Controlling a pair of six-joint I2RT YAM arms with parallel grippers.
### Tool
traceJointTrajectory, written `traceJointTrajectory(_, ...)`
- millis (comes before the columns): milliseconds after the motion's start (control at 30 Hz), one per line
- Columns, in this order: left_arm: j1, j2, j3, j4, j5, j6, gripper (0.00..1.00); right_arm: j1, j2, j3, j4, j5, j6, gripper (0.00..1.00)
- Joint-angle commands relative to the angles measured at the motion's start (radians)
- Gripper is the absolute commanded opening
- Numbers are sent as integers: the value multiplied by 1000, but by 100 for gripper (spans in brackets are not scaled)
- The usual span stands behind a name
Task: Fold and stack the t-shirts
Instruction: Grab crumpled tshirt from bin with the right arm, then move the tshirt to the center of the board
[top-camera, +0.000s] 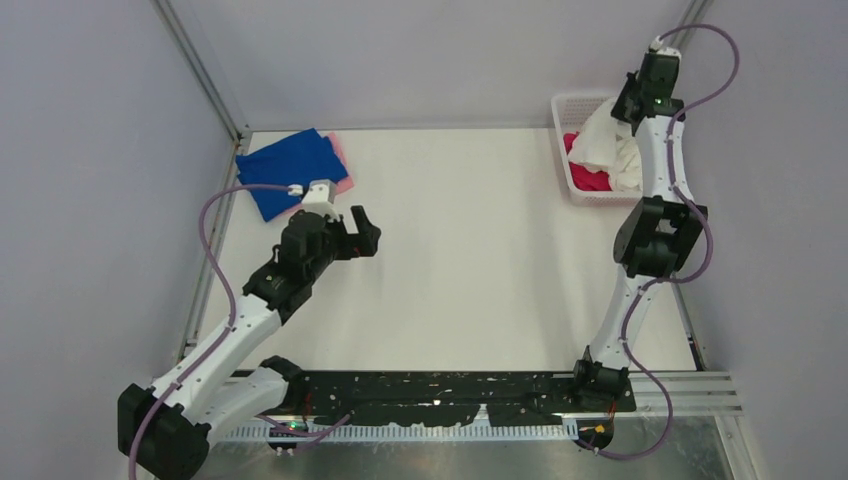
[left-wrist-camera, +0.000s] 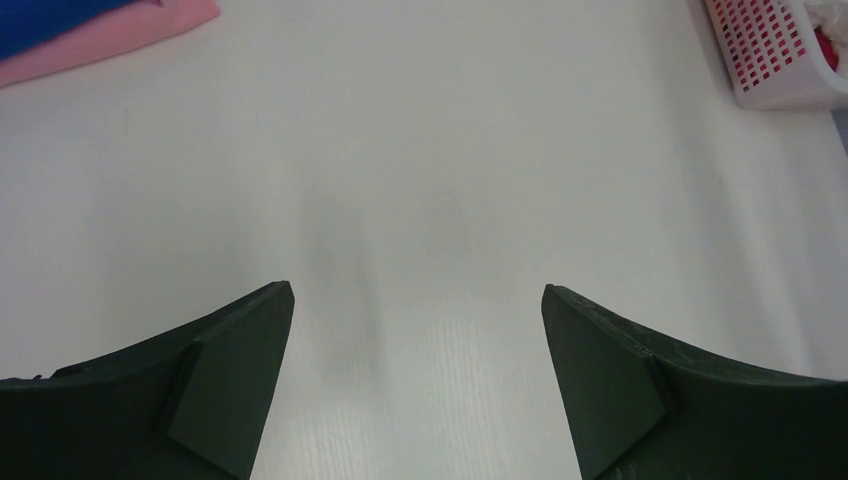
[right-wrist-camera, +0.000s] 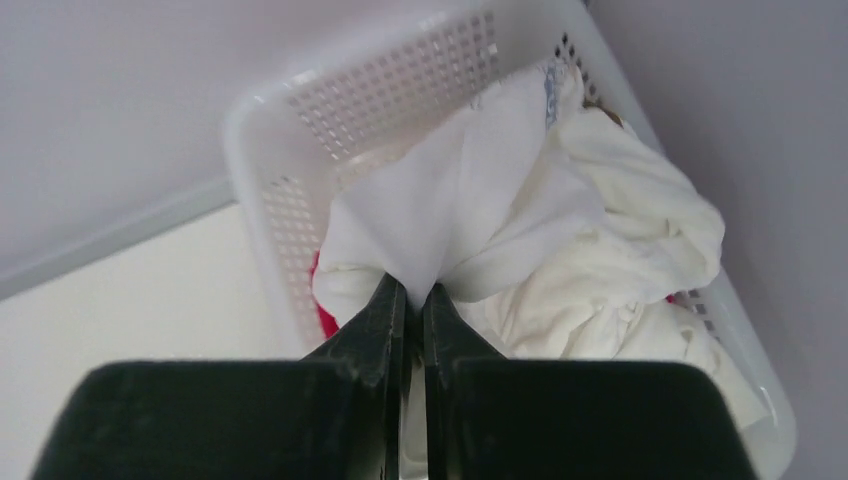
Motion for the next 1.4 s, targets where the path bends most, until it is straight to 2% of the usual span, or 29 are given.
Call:
traceJointTrajectory(0, 3, -50, -34, 79, 49, -13, 100, 1, -317, -31, 265, -139, 84, 5)
traceJointTrajectory(167, 3, -91, -49, 65, 44, -24, 100, 2, -463, -49, 396, -377, 223, 5)
traceJointTrajectory(267, 3, -109, -52, 61, 43, -32, 100, 17, -510, -17, 443, -552, 329, 5)
traceJointTrajectory(400, 3, -143, -54, 42, 42, -46, 100, 74, -546, 44, 468, -700, 427, 5)
traceJointTrajectory(533, 3, -189, -65, 17, 10, -63, 100, 189, -590, 62, 488, -768, 478, 5)
traceJointTrajectory(667, 3, -243, -69, -34, -53, -85, 100, 400, -622, 62, 483, -789, 483, 5)
traceJointTrajectory(833, 3, -312, -68, -119, -134, -118, 100, 519, -702, -55, 520, -752, 511, 5)
traceJointTrajectory(900, 3, -344, -69, -146, -170, -134, 100, 537, -755, -161, 553, -754, 522, 5)
traceJointTrajectory(1000, 3, -371, -68, -188, -205, -168, 100, 538, -854, -443, 632, -716, 523, 5)
traceJointTrajectory(1100, 3, -382, -59, -245, -209, -203, 100, 530, -998, -698, 604, -561, 440, 5)
traceJointTrajectory(1133, 4, -380, -58, -269, -205, -217, 100, 525, -1022, -840, 591, -468, 400, 5)
traceJointTrajectory(1233, 3, -350, -67, -301, -183, -244, 100, 492, -1088, -1087, 500, -239, 372, 7)
traceJointTrajectory(1267, 3, -328, -72, -306, -166, -251, 100, 484, -1087, -1189, 439, -126, 382, 11)
traceJointTrajectory(1300, 3, -304, -82, -301, -144, -254, 100, 458, -1071, -1237, 411, -80, 386, 16)
traceJointTrajectory(1333, 3, -272, -92, -295, -128, -263, 100, 443, -1037, -1314, 356, -1, 397, 33)
traceJointTrajectory(1367, 3, -237, -100, -297, -109, -271, 100, 412, -1018, -1343, 333, 28, 402, 41)
